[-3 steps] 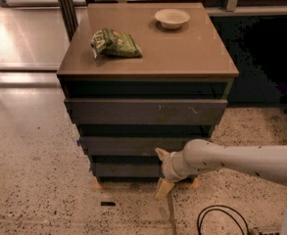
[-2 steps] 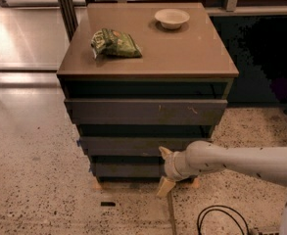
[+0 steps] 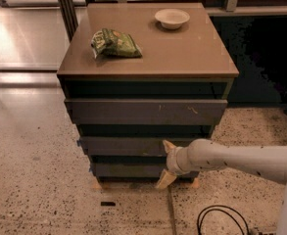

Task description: Open middle drawer

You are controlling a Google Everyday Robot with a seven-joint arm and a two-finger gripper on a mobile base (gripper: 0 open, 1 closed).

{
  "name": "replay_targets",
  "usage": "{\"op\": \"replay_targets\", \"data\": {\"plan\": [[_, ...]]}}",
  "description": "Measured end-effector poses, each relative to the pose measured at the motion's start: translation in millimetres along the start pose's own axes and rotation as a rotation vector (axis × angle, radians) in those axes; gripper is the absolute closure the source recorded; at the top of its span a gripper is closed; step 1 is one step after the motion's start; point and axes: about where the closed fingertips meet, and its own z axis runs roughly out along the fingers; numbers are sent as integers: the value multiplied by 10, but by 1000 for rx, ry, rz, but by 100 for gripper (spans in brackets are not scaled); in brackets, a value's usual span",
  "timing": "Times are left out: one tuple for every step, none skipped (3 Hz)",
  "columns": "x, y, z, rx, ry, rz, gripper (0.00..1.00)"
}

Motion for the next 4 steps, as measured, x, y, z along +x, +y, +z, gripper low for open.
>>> {"op": "replay_targets", "data": {"plan": [[88,-82,55,-4,18,21,0],[207,-367,362,-21,34,39,0],[205,-383,369,-20,33,40,0],[232,-391,445,-50,53,46,0]]}}
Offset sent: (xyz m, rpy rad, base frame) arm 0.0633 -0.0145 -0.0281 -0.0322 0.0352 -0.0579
